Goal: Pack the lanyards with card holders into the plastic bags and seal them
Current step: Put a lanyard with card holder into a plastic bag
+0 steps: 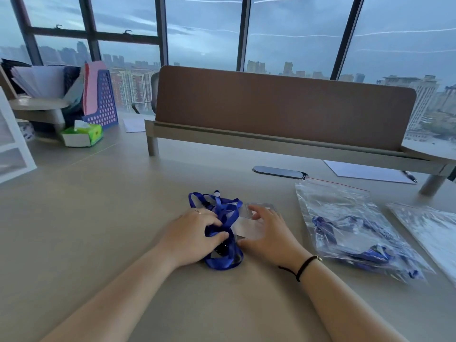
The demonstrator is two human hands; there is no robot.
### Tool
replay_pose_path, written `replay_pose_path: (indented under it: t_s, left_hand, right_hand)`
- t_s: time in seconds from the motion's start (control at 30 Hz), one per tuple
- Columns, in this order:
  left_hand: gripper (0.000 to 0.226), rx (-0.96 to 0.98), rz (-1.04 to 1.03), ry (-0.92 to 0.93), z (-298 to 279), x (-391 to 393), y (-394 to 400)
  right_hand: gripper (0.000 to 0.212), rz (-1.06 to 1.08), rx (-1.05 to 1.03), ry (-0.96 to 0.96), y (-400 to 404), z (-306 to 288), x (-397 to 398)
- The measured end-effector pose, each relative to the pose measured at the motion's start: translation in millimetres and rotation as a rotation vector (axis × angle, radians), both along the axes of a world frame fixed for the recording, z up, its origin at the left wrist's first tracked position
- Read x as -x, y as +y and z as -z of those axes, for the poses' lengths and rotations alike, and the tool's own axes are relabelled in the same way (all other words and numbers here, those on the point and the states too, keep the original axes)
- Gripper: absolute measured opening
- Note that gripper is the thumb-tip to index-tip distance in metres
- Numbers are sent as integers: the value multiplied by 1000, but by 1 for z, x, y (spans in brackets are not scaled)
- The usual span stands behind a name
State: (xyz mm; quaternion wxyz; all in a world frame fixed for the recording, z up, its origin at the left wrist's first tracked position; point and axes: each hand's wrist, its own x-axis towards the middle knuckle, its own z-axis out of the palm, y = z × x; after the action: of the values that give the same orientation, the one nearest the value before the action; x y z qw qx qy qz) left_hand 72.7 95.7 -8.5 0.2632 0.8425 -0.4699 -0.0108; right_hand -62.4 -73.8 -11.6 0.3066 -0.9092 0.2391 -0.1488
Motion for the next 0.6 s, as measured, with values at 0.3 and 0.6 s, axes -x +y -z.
replay_pose_path:
  t_s: [0.3, 0.6]
  left_hand:
    - [8, 147, -26, 64, -5, -2, 4]
    - [36, 59, -41, 15, -2, -4, 5]
  right_hand:
    - [41, 212, -11, -249, -9, -15, 9]
    - [32, 403, -324, -484, -21, -14, 6]
